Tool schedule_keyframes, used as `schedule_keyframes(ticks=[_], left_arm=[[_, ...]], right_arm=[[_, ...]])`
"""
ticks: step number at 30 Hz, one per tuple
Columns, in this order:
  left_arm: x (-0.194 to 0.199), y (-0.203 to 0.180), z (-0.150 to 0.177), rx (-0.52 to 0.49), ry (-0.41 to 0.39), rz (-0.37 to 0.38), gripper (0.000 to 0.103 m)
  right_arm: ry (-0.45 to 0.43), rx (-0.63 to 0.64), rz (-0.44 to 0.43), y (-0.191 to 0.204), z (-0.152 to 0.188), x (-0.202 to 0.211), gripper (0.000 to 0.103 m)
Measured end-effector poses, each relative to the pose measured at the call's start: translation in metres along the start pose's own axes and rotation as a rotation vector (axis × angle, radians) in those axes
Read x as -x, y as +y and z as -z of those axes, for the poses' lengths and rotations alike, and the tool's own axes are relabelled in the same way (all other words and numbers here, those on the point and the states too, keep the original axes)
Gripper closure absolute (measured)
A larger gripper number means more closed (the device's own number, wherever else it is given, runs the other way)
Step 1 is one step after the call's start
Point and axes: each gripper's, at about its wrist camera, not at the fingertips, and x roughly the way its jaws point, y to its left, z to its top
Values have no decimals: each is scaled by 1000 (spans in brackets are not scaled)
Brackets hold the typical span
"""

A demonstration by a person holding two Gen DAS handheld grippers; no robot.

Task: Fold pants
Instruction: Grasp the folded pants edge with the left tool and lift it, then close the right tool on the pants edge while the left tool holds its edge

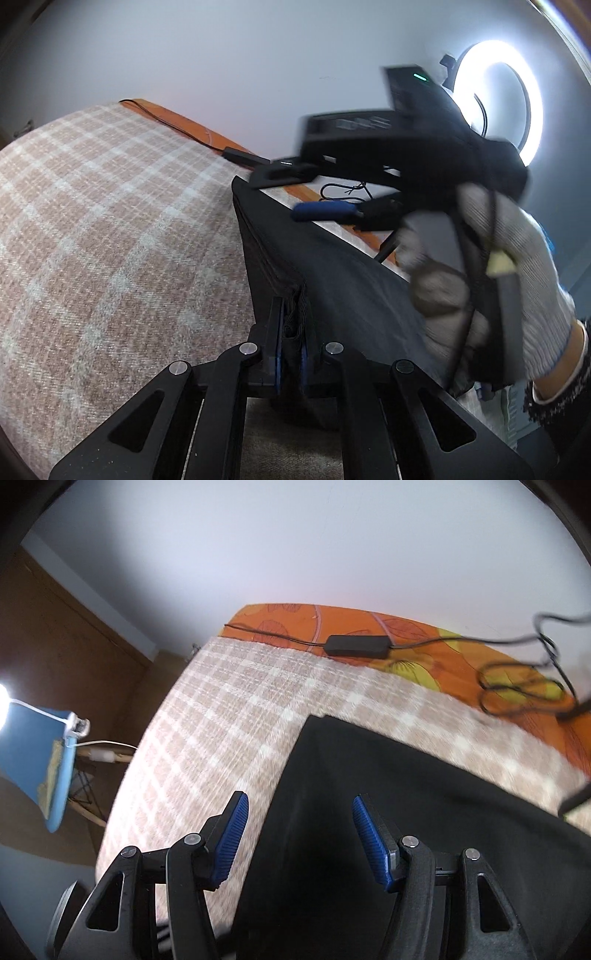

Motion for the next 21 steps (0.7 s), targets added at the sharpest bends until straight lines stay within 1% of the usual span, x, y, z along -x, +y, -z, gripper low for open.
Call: schedule_keyframes(ticks=[5,11,13,14,15,16,17,18,19,21], left_arm=[[-1,0,0,-6,-1,2,98],[-2,-8,3,-54,-2,-3,98],[-4,-12,3,-75,0,-5,98],[-4,-14,3,-81,1,-6,98],[-5,-15,4,-85,3,-6,98],[-6,-16,4,-88,5,-7,98],[-7,-17,4,-91,7,-8,98],[-8,-18,3,-92,7,-8,98],[-8,-18,3,-94,7,-9,98],[-8,-17,3,-98,6,-8,98]], right_arm=[[44,56,68,18,-14,-26,42],[106,141,220,33,-16,-48,44],[124,161,248,36,-15,-51,49],[133,172,270,36,-15,-53,54],[140,182,292,36,-14,-55,62],[148,191,312,35,-14,-58,63],[143,198,316,33,-13,-58,66],[138,198,315,32,-13,-57,72],[131,190,313,29,-13,-55,76],[116,165,296,20,-12,-49,89]])
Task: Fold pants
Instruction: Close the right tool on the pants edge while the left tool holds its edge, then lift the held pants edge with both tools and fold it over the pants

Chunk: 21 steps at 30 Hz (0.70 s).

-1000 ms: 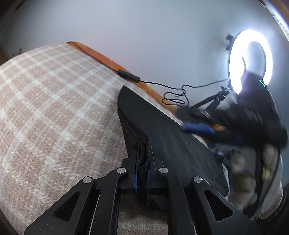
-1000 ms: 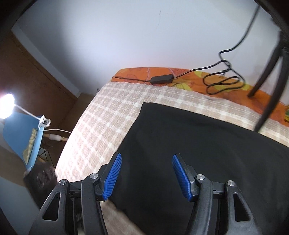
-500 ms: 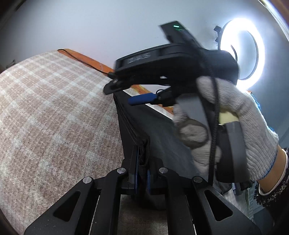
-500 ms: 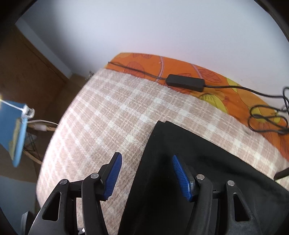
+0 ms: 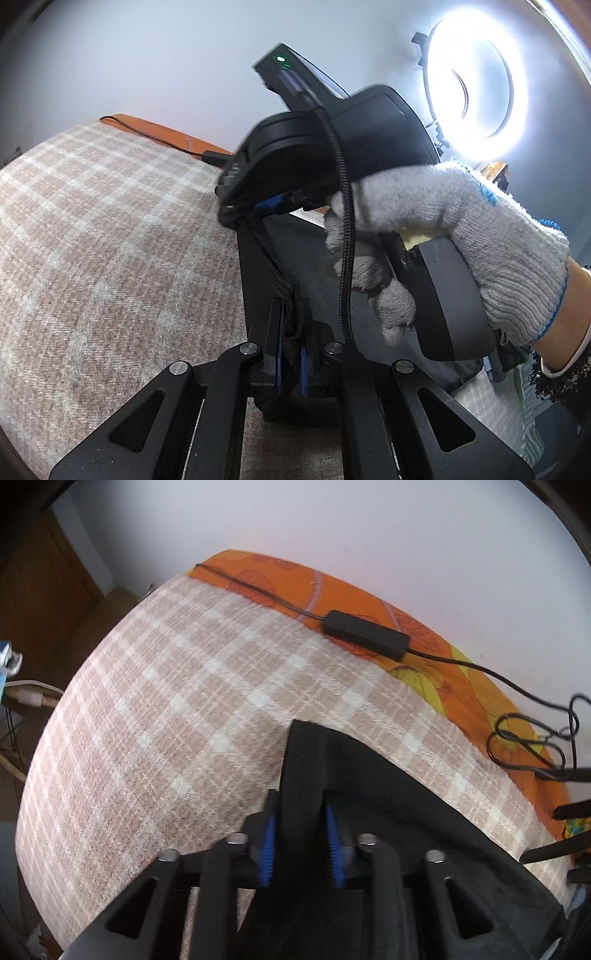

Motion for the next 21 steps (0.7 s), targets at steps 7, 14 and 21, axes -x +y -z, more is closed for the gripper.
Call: schedule_keyframes(ticks=[7,14,21], left_arm=[[1,-11,0,-5,-7,27,98],[-4,-34,-1,-40,3,57,98],[-18,-61,6,-67,39,86,98]], right_arm=[[-123,-126,-134,-47,28,30,96],[-229,-229,-260,-98,55,61,97],[-284,-324,-332,-137,79,71,97]])
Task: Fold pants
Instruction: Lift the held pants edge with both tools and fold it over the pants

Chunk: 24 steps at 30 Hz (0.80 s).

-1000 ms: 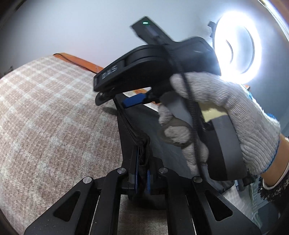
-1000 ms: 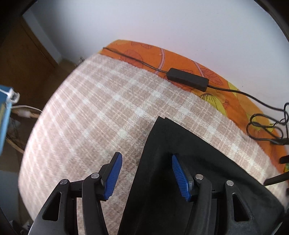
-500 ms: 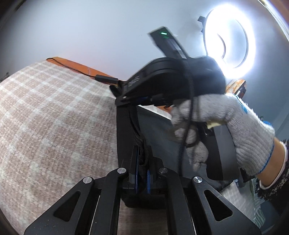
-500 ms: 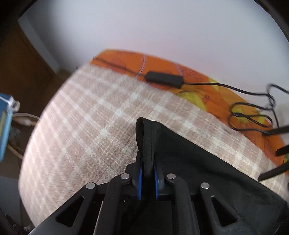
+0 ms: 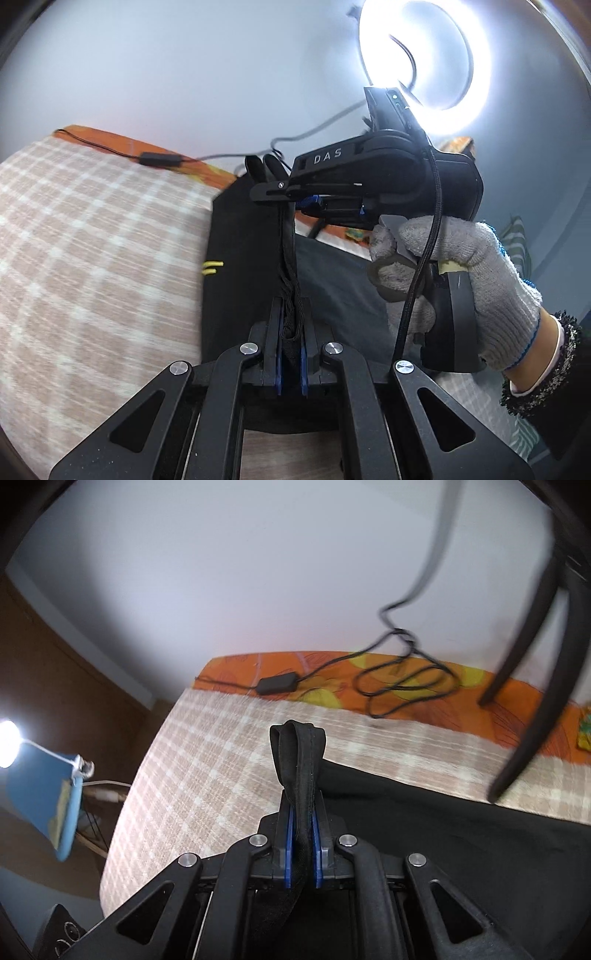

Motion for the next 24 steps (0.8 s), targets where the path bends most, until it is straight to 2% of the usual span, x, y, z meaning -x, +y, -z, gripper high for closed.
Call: schedule_keyframes(ticks=[13,24], left_arm=[[-41,-47,4,-36,61,63,98],[-73,-108,13,-97,119,126,98]], right_arm=[[-52,-74,-11,-62,14,39,97],[-68,-110,11,-113,30,84,97]])
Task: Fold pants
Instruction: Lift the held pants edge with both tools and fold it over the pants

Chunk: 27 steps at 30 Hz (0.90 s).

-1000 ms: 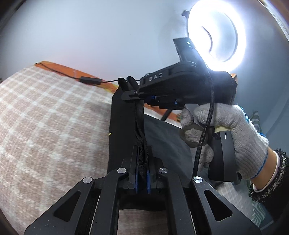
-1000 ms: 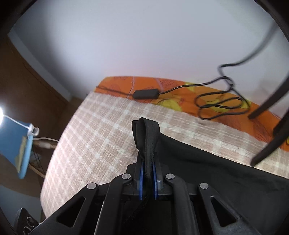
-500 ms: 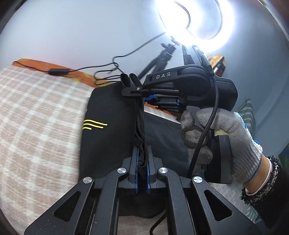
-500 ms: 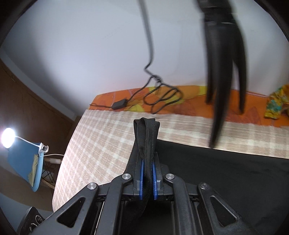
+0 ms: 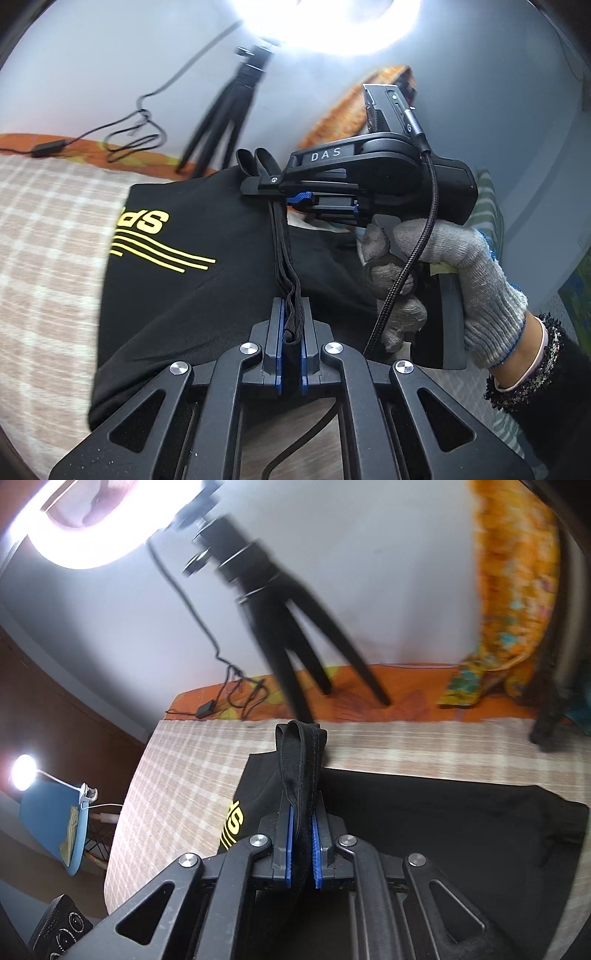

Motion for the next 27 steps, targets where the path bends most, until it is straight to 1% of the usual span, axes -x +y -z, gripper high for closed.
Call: schedule_keyframes(ticks=[5,11,18,27], left_arm=[[-18,-24,2,-27,24,24,98],[-40,-42,-2,-58,46,34,98],[-71,-53,-15,-94,73,48,98],[-109,-75,-18,-127,115,69,98]], right_arm=[[-11,-17,4,-19,3,15,97],[-14,-16,9,-41,5,27,97],[-24,-37,11,-68,9,40,97],[-31,-74,24,-109,16,57,97]])
